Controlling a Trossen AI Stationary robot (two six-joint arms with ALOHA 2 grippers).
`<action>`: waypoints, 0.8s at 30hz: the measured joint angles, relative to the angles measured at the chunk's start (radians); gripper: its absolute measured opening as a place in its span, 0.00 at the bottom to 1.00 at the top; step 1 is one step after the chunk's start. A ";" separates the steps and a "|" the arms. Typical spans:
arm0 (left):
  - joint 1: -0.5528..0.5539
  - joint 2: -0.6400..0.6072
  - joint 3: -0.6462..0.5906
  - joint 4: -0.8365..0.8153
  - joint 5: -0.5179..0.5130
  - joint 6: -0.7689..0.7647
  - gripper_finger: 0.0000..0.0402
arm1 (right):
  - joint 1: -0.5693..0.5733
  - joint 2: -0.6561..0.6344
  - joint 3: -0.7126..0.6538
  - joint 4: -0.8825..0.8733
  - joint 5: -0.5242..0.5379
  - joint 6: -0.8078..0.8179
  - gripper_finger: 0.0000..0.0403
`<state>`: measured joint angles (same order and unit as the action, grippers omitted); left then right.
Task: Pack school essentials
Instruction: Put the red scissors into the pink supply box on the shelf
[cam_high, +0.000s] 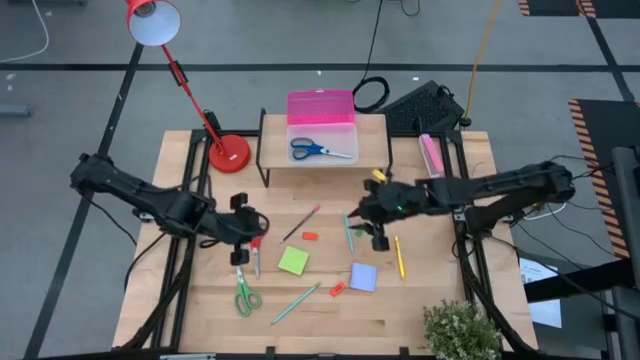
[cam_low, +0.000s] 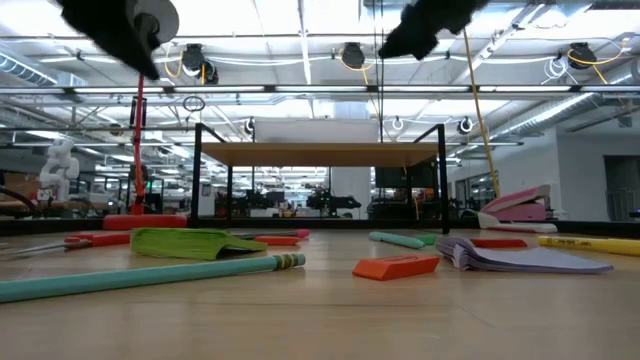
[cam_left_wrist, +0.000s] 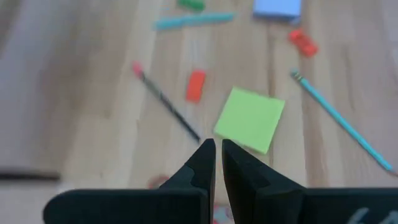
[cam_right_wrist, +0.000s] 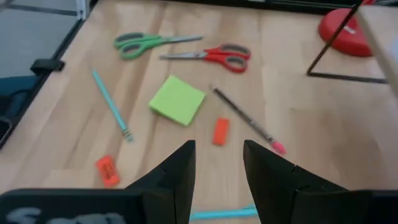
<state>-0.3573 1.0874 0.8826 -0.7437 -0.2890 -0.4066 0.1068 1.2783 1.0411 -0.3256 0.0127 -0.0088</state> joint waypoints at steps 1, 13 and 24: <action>0.001 0.000 -0.022 0.006 0.000 -0.056 0.08 | 0.011 -0.016 -0.028 0.010 0.016 0.007 0.32; 0.028 0.006 -0.223 0.047 -0.040 -0.681 0.32 | 0.033 -0.152 -0.111 -0.030 0.070 0.076 0.32; 0.070 0.114 -0.259 0.085 -0.045 -0.823 0.35 | 0.032 -0.172 -0.111 -0.025 0.073 0.067 0.32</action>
<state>-0.2875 1.2017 0.6239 -0.6585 -0.3339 -1.2295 0.1387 1.1061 0.9298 -0.3510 0.0860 0.0584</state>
